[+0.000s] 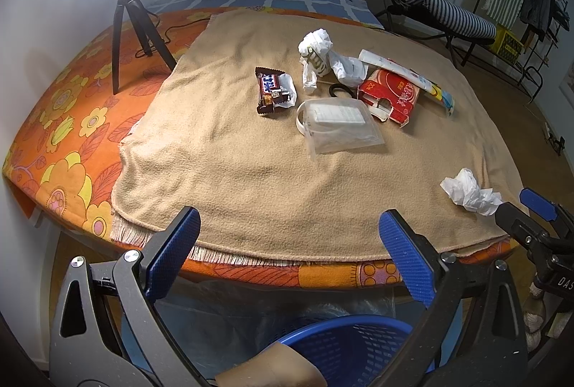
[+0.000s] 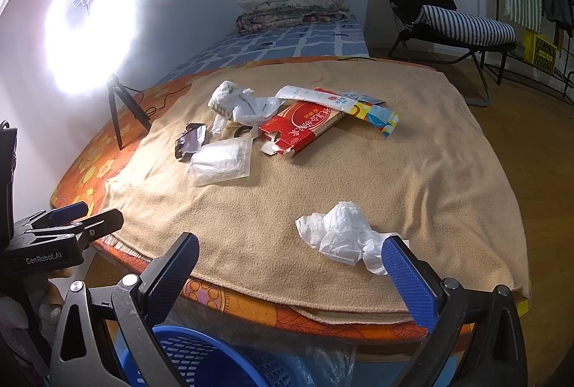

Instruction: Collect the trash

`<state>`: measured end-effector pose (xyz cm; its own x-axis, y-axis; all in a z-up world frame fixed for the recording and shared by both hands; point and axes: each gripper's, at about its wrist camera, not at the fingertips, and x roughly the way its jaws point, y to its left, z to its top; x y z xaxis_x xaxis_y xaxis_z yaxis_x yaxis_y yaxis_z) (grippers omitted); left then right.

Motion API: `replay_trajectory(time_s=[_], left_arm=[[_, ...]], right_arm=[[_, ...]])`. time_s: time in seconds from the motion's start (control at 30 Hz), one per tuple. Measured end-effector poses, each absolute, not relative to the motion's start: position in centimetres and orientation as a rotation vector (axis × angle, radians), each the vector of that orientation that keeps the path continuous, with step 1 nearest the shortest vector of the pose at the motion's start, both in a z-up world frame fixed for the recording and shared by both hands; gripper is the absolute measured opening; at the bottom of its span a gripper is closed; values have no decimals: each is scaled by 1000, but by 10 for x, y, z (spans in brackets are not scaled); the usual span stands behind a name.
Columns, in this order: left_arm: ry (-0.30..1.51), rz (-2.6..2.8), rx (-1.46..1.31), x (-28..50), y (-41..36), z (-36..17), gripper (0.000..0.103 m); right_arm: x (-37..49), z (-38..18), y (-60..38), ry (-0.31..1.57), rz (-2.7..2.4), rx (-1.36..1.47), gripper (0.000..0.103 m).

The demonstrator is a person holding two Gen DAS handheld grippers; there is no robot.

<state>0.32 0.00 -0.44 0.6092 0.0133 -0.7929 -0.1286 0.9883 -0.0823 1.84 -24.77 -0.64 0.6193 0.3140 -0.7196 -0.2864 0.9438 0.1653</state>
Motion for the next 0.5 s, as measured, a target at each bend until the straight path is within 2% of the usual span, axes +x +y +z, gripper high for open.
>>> replay_trajectory(time_s=[0.5], left_arm=[[914,82,-135,3,1,-6,101]], right_arm=[[16,-8,-249,837,341,38,103]])
